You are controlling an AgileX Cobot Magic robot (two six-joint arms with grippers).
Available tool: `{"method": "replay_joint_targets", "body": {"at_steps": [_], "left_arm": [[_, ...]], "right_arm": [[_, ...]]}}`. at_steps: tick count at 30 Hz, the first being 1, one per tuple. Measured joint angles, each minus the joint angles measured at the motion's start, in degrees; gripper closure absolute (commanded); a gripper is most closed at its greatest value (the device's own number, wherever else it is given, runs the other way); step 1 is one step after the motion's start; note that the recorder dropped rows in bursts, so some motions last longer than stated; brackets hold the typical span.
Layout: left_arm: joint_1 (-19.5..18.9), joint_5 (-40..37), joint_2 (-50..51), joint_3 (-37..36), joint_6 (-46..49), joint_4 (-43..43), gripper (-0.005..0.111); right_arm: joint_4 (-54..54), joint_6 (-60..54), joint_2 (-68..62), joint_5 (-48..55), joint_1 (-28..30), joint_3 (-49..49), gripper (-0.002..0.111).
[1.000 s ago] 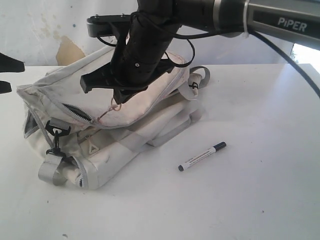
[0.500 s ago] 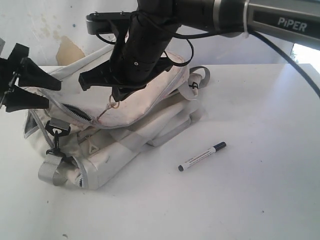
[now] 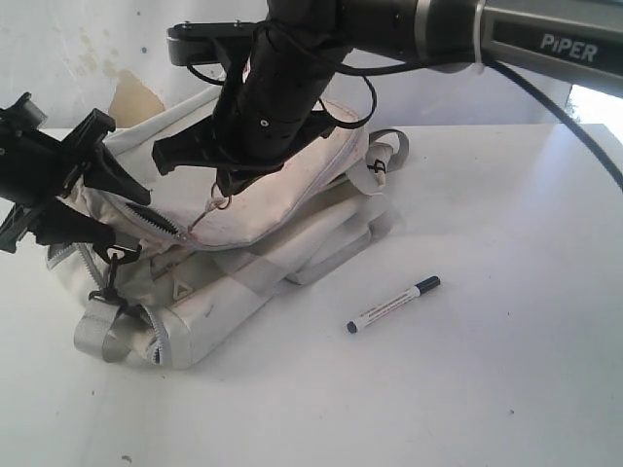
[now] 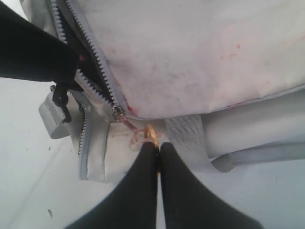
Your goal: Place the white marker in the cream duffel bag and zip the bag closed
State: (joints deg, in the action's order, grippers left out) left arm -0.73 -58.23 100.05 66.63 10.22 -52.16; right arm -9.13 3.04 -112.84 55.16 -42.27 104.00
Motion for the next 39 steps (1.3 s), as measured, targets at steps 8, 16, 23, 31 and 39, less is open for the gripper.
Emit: {"method": "replay_joint_targets", "body": {"at_steps": [8, 16, 23, 31, 39], "left_arm": [[0.13, 3.20, 0.00, 0.00, -3.00, 0.38, 0.042], [0.13, 4.12, 0.13, 0.00, -5.19, 0.48, 0.042], [0.13, 4.12, 4.33, 0.00, -5.76, -2.81, 0.042], [0.13, 5.13, 6.67, 0.00, -4.42, -7.73, 0.050], [0.13, 5.43, 8.87, 0.00, -4.19, -8.25, 0.104]], "right_arm": [[-0.99, -0.21, 0.00, -3.20, 0.00, 0.00, 0.108], [-3.21, -2.25, 0.00, -4.77, -0.76, 0.00, 0.108], [-4.02, -3.77, 0.00, -2.97, -1.08, 0.00, 0.108], [-6.99, -7.88, 0.00, -1.46, -1.08, 0.00, 0.108], [-8.71, -11.04, 0.00, -1.41, -1.08, -0.10, 0.108]]}}
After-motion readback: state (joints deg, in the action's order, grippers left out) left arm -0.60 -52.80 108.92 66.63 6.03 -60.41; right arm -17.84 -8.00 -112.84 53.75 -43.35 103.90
